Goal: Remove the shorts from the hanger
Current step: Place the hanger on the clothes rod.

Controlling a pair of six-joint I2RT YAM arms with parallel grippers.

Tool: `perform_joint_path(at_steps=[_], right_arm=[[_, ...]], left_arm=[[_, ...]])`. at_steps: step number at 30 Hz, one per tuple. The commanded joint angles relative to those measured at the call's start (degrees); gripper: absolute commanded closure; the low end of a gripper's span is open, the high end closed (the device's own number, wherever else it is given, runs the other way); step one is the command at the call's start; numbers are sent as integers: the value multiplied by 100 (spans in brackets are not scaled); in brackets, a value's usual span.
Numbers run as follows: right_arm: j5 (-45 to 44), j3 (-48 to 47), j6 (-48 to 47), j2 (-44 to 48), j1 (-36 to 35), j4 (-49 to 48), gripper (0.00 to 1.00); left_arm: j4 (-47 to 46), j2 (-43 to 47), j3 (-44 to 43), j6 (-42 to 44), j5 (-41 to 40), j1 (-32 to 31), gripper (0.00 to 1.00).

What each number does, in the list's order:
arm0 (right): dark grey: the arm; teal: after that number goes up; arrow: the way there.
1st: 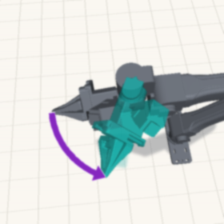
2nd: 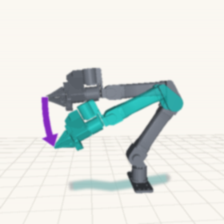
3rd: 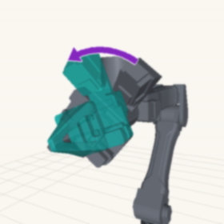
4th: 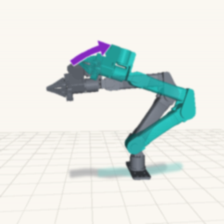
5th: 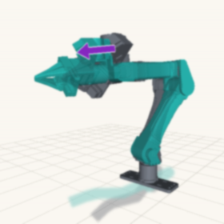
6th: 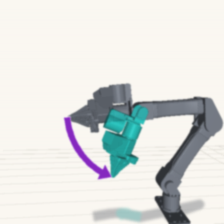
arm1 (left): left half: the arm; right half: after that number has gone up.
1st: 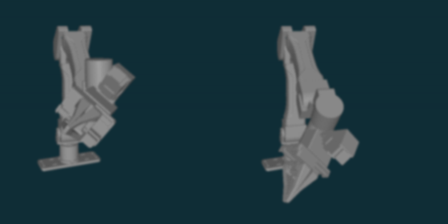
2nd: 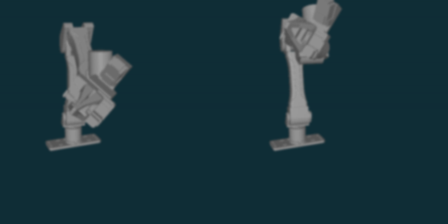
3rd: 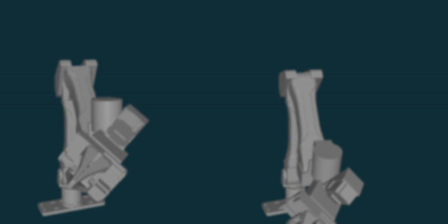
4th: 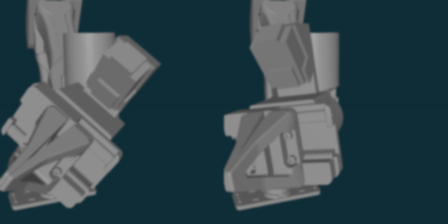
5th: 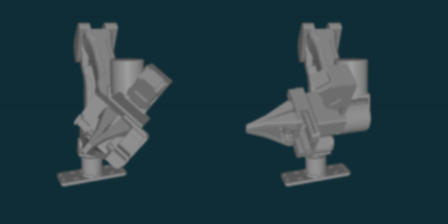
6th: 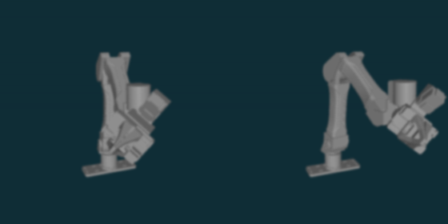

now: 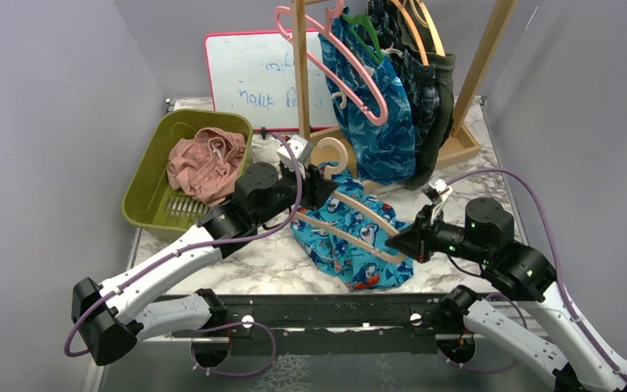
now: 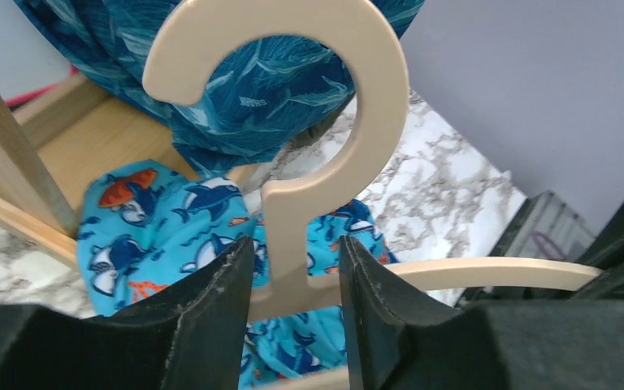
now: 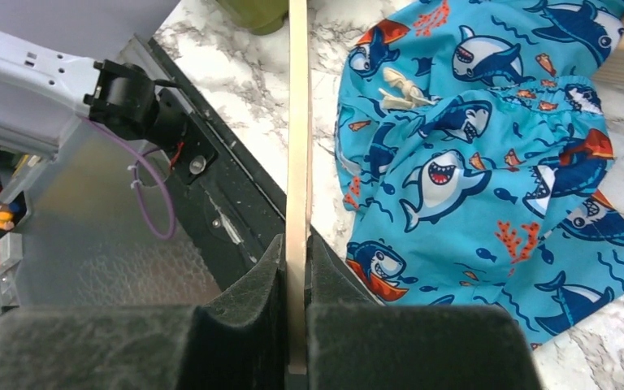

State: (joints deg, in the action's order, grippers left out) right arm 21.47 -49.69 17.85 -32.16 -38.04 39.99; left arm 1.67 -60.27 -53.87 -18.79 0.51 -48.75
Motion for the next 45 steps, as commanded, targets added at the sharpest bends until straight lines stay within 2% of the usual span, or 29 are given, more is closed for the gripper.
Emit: perform_joint_path(at_steps=[1,7,9,16,22,28,36,45], right_arm=[[-612,-85,43,103,-25,134,99],[-1176,-190,152,184,-28,499,99],[-1404,-233,166,282,-22,576,99],[-1835,-434,101,774,-21,571,99],[-1743,-754,-72,789,-21,671,99],[-1753,-1261,-228,606,-25,1099,99],[-2312,-1862,-393,431,-23,1928,99],[-2512,-1894,-790,272,-20,1335,99]], left_arm=[[-152,105,-69,62,16,6,45],[-38,420,77,200,-349,3,8],[58,592,153,237,-636,5,1],[752,1187,407,408,-1891,0,1],[999,1625,651,298,-2674,3,1],[886,1971,816,279,-2878,9,1],[1047,1818,737,288,-2921,6,1],[957,1454,755,266,-2747,13,1]])
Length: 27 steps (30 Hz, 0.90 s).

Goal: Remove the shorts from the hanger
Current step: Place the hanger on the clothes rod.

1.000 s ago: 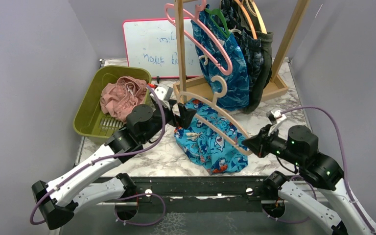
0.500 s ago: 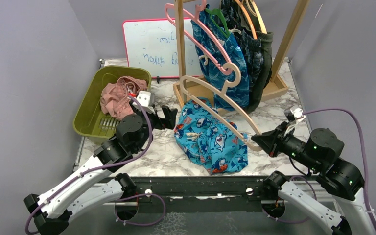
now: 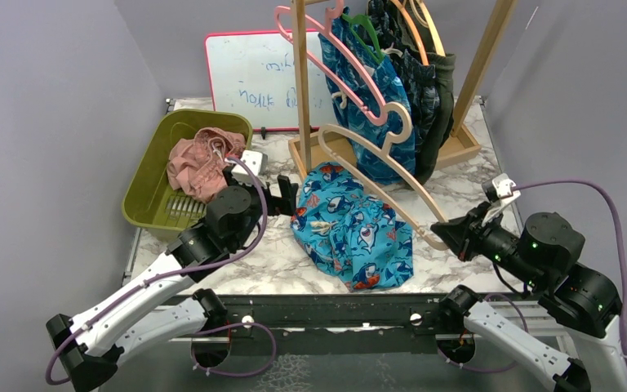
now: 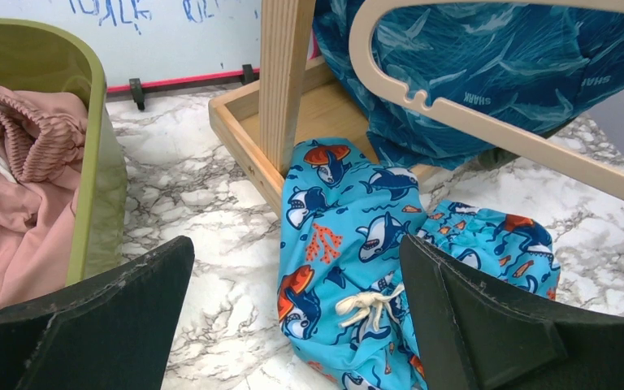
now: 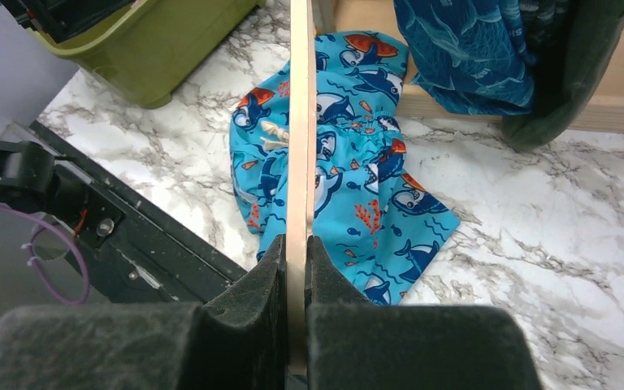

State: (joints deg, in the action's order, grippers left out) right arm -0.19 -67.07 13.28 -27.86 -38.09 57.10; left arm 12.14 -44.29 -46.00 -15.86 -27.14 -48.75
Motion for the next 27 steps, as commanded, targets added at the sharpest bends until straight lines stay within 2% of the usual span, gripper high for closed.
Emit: perform_joint_path(at_steps=[1,12,19,27], right_arm=[[-466,-156,-418,-211,-22,-453,99],[-488,-79,-888,-802,-22,-1710,99],[-811,25,-844,-1052,-23,-2312,99],[-760,-499,-783,-1987,-20,-2774,99]], left_arm=[[-93,-200,-25,-37,66,10,1],[-318,-350,-77,-163,348,15,1],[-334,-377,-6,-232,327,15,1],[-394,-557,-32,-296,532,11,1]])
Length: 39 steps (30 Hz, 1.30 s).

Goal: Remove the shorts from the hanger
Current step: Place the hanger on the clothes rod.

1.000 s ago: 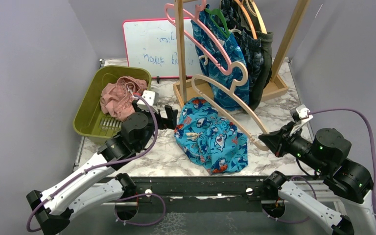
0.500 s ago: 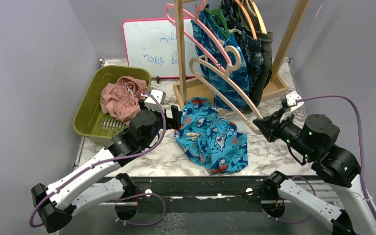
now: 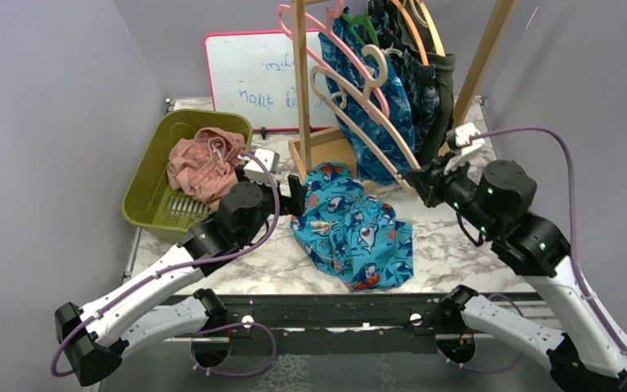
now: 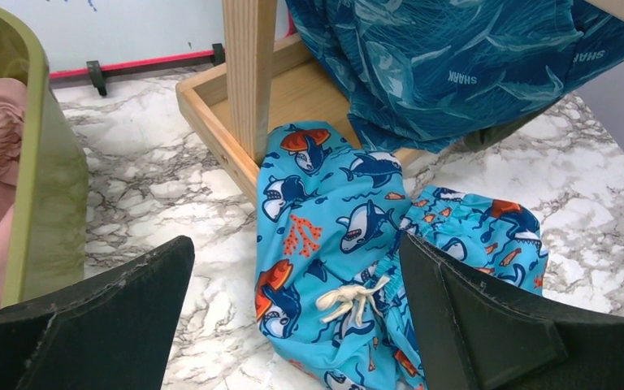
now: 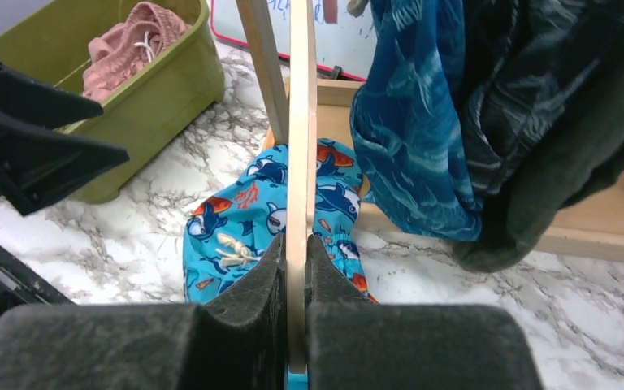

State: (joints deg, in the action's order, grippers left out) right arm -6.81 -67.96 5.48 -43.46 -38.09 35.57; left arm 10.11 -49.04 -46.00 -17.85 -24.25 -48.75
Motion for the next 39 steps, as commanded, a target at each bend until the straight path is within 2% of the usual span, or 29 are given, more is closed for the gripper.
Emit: perform_joint_path(at_steps=[1,8,19,29,39], right_arm=[[-46,-520,-8,-557,-22,-703,99],[123,-838,-85,-986,-21,-1177,99],[260,-1259,-281,-1419,-23,-1488,99],[260,-1998,-511,-2139,-23,-1480,99],[169,-2932,-567,-3108,-22,-929,99]], left_arm=[[-195,-110,-25,-115,279,14,1],[-174,-274,3,-193,583,12,1],[-275,-447,25,-193,582,15,1],[-263,-513,30,-260,615,10,1],[-243,-502,-8,-280,596,9,1]])
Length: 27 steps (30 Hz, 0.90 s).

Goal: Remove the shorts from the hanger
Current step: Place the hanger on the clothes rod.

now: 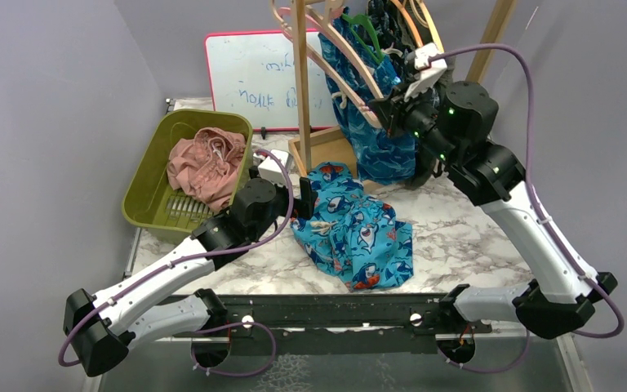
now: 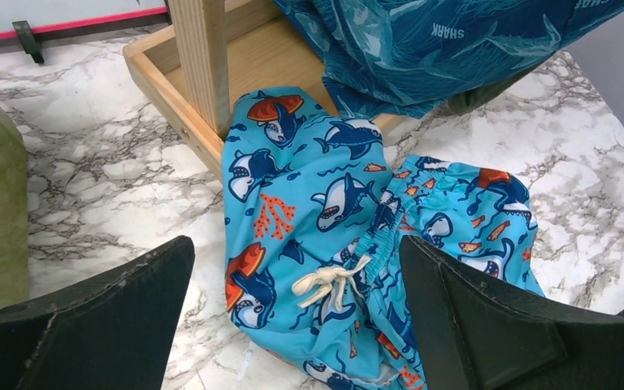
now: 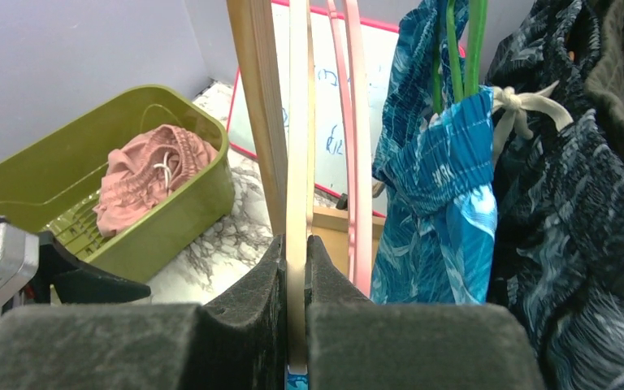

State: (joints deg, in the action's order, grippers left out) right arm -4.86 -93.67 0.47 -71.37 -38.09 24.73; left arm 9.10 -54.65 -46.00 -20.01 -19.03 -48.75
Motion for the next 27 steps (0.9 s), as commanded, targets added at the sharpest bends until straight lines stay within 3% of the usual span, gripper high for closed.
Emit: perform_joint_path(at_steps=[1,11,15,17,19,23,27], right_arm=[[9,-426,-57,-406,-21,219,99],[-2,-592,60,-768,-22,697,96],[73,-422,42,-607,-22,729,80],[109,-380,41,-498,-23,728,67],[122,-320,135,-357,-22,703,45],[540,103,321,131,-23,630,42],[740,1272,624,1029,-21,318,31]], left_arm=[[-142,56,-9,-64,74,14,1],[-72,94,27,-73,98,15,1],[-80,86,29,-54,111,15,1],[-90,66,23,-55,182,15,1],[-100,21,25,-17,375,10,1],[-86,-171,-8,16,735,10,1],[-247,-287,141,-21,1036,14,1]])
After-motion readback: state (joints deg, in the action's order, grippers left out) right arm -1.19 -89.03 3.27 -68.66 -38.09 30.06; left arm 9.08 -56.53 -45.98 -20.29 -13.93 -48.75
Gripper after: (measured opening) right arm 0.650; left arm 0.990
